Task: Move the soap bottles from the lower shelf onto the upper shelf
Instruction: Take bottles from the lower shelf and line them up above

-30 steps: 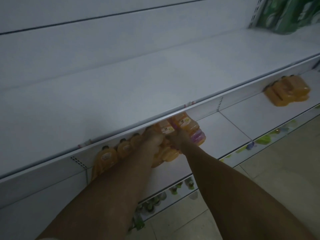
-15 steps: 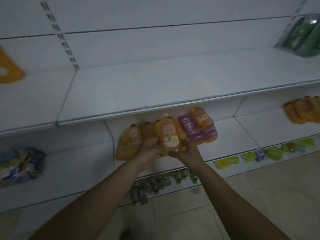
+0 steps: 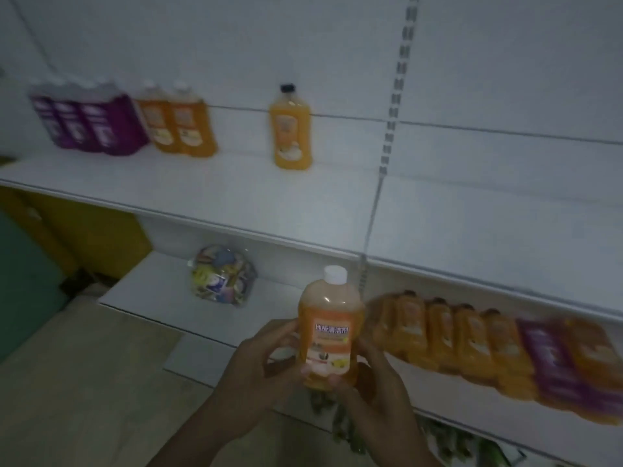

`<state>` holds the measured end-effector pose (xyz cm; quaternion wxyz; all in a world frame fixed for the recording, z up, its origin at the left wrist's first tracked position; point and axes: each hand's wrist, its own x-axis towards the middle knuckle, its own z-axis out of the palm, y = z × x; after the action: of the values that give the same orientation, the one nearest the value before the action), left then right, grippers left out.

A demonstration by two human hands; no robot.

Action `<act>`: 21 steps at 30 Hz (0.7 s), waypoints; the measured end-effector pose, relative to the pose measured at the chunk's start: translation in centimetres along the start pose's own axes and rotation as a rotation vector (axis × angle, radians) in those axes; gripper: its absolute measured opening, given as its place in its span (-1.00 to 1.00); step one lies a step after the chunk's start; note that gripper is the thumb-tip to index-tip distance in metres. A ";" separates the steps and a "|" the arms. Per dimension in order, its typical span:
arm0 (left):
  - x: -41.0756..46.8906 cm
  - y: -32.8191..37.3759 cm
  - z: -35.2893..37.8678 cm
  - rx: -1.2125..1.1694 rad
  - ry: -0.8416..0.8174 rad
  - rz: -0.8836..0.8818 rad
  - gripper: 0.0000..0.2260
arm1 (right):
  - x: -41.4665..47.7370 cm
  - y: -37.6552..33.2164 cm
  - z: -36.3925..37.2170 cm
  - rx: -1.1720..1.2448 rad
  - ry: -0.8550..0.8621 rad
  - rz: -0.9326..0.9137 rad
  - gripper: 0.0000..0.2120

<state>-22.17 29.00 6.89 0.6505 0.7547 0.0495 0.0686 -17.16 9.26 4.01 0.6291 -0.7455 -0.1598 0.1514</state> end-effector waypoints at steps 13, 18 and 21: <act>9.0 9.4 -21.7 0.203 0.268 0.315 -0.50 | 17.3 -17.8 14.3 -0.250 0.012 -0.422 -0.60; 18.2 9.4 -27.1 0.319 0.266 0.340 -0.59 | 27.8 -20.0 18.0 -0.374 0.050 -0.376 -0.57; 23.0 8.0 -28.8 0.343 0.220 0.338 -0.63 | 32.8 -19.8 19.3 -0.464 0.078 -0.294 -0.57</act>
<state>-4.51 59.70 19.84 0.4832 0.8394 0.0043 0.2486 3.28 43.64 19.56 0.4624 -0.8437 -0.2723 -0.0111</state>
